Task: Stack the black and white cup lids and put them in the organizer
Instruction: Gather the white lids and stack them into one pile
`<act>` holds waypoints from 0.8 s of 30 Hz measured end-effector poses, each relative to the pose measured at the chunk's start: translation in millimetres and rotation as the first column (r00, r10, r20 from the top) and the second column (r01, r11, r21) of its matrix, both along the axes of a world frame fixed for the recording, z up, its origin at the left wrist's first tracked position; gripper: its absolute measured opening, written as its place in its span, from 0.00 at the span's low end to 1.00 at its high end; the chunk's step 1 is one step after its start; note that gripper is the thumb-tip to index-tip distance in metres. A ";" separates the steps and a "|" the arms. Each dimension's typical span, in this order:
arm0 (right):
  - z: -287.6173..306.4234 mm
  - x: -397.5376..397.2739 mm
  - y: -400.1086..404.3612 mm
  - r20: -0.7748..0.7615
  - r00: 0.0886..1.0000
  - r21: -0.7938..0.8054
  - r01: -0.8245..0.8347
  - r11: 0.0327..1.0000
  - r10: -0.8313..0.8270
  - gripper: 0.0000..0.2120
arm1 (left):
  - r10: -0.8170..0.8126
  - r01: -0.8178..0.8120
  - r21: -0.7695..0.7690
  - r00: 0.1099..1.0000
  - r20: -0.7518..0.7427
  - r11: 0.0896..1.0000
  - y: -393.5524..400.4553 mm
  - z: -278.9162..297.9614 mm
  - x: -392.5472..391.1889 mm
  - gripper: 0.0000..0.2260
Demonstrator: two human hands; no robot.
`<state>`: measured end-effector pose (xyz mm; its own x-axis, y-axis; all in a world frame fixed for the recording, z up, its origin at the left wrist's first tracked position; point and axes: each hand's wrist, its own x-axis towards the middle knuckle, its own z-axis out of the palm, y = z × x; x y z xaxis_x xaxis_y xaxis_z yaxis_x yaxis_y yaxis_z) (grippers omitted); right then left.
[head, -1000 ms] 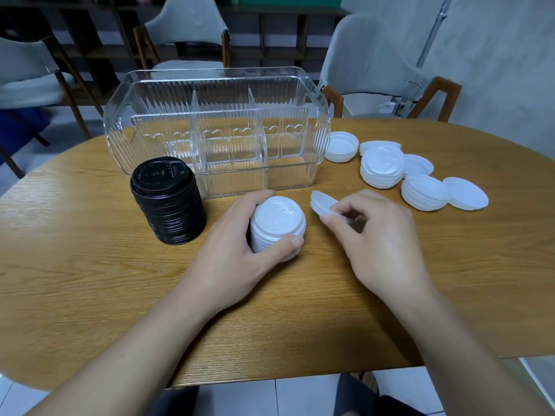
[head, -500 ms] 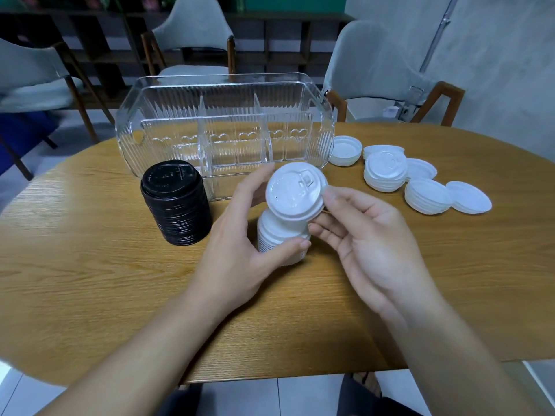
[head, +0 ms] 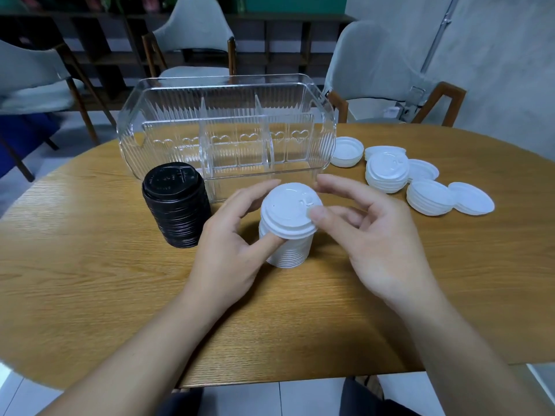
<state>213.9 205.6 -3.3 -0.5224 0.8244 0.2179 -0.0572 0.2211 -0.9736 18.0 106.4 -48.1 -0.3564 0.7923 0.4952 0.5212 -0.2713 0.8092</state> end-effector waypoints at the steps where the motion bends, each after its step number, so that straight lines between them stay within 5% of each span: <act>1: -1.8 -1.3 -1.4 0.025 1.000 0.046 -0.015 0.999 0.014 0.22 | 0.003 -0.003 0.003 1.000 0.010 1.000 -0.3 -0.1 0.2 0.25; 11: -4.4 -5.6 -7.6 0.203 0.973 0.348 0.033 0.937 -0.110 0.27 | 0.006 -0.006 -0.035 1.000 -0.011 0.999 -5.2 3.0 4.5 0.30; 18: -6.8 -1.8 7.8 0.228 0.964 0.338 0.055 0.939 -0.139 0.22 | -0.061 0.051 -0.246 0.997 -0.037 0.968 -8.0 8.3 6.4 0.56; 24: -17.9 -4.5 10.2 0.302 0.952 0.292 -0.055 0.955 -0.038 0.25 | -0.010 -0.004 -0.280 0.999 -0.048 0.960 -4.7 6.8 6.5 0.59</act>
